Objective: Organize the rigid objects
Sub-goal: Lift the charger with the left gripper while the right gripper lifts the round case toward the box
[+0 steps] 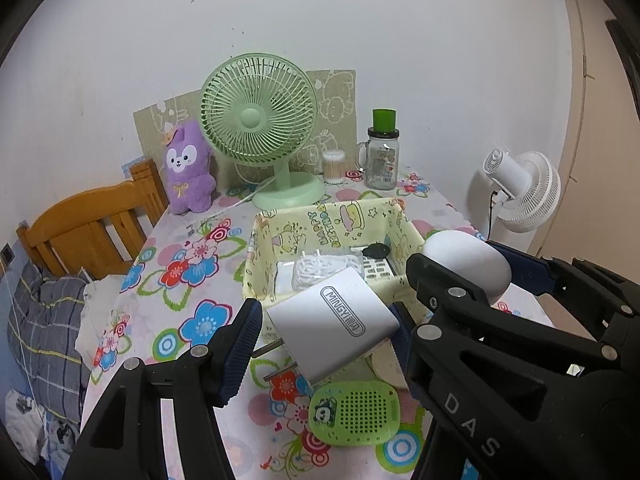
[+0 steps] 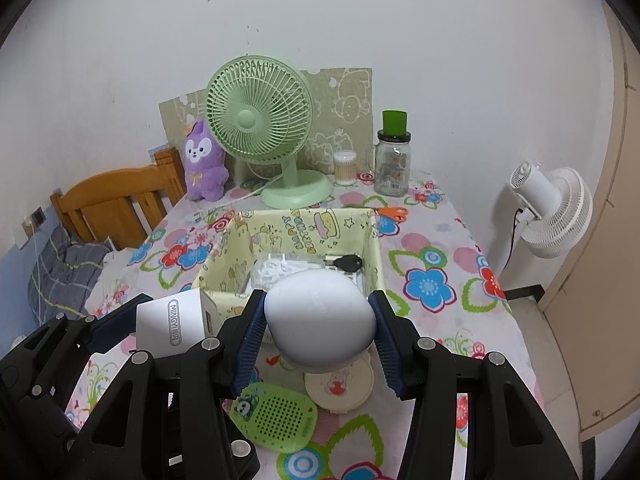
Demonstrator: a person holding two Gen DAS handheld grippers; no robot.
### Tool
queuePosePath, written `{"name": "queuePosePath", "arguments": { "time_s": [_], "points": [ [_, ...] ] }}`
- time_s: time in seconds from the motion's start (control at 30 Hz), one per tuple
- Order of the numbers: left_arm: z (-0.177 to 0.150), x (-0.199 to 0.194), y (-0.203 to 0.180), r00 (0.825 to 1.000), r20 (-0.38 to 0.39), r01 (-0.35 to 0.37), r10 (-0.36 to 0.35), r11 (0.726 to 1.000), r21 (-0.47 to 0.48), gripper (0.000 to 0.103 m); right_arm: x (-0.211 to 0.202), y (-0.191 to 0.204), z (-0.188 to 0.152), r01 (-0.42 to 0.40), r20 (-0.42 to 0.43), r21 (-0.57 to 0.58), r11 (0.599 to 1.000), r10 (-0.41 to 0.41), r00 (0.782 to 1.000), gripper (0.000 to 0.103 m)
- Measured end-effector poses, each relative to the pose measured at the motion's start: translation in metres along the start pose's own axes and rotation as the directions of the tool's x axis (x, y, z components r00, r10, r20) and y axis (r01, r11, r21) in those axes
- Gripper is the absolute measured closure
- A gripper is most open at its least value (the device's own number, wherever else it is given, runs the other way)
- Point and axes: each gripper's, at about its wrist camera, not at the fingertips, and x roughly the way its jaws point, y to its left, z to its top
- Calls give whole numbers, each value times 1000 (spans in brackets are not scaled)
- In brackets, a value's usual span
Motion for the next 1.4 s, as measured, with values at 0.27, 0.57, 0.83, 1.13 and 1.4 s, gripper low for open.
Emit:
{"name": "queuePosePath", "arguments": {
  "time_s": [0.27,0.57,0.83,1.13,1.4],
  "points": [
    [19,13,2,1000,13,-2,2,1000,4,36,13,-4,18,-7,13,8,1000,7,1000,49],
    [36,40,4,1000,2,5,-5,1000,4,36,40,-8,35,-9,1,6,1000,9,1000,49],
    [45,67,7,1000,-17,14,-14,1000,2,36,68,-11,45,-7,-16,6,1000,7,1000,49],
    [50,100,14,999,-46,21,-21,1000,-11,36,102,-12,51,-4,-45,2,1000,4,999,49],
    [49,128,21,995,-93,28,-30,999,-28,36,132,-12,48,-4,-85,14,1000,5,996,49]
  ]
}}
